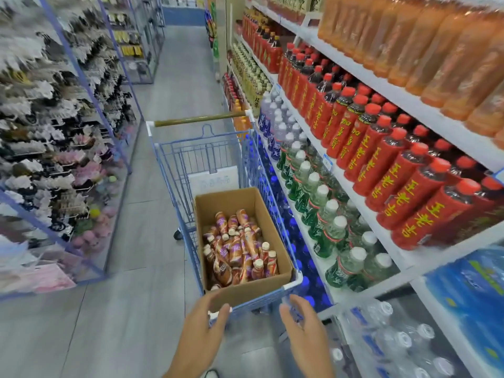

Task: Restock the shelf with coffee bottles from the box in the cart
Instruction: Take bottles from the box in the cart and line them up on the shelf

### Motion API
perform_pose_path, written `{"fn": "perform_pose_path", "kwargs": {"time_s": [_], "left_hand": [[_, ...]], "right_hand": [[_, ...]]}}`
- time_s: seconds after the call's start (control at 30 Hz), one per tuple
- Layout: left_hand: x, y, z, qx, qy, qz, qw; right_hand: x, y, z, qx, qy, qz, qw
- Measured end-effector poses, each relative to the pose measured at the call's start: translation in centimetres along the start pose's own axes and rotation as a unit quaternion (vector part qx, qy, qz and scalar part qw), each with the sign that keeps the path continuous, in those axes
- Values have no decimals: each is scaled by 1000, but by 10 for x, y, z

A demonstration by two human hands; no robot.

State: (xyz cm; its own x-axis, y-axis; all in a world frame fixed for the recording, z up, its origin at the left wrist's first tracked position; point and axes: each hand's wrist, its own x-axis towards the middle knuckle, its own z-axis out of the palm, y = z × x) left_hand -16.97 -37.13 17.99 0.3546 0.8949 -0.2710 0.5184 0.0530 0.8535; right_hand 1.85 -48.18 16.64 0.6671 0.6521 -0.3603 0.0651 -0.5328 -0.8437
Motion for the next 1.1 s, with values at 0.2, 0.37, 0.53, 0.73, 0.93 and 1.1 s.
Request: {"fn": "perform_pose_path", "kwargs": {"time_s": [0.2,0.37,0.53,0.73,0.93,1.1], "left_hand": [[38,-19,-21,-12,-8,-45,999],[71,-19,-17,-48,7,-99,994],[120,-19,13,-86,28,-195,977],[195,-32,55,-153,68,-326,931],[270,-107,91,-188,81,-441,874],[306,-137,118,-182,102,-494,844]], "right_hand": [[32,-23,31,-23,-37,14,999],[67,-36,44,-49,-66,21,996],[118,-44,53,-88,-127,31,988],[185,-54,49,-98,-208,37,973],[232,-47,42,-108,-227,50,967],[247,-34,36,-128,-240,86,958]]}}
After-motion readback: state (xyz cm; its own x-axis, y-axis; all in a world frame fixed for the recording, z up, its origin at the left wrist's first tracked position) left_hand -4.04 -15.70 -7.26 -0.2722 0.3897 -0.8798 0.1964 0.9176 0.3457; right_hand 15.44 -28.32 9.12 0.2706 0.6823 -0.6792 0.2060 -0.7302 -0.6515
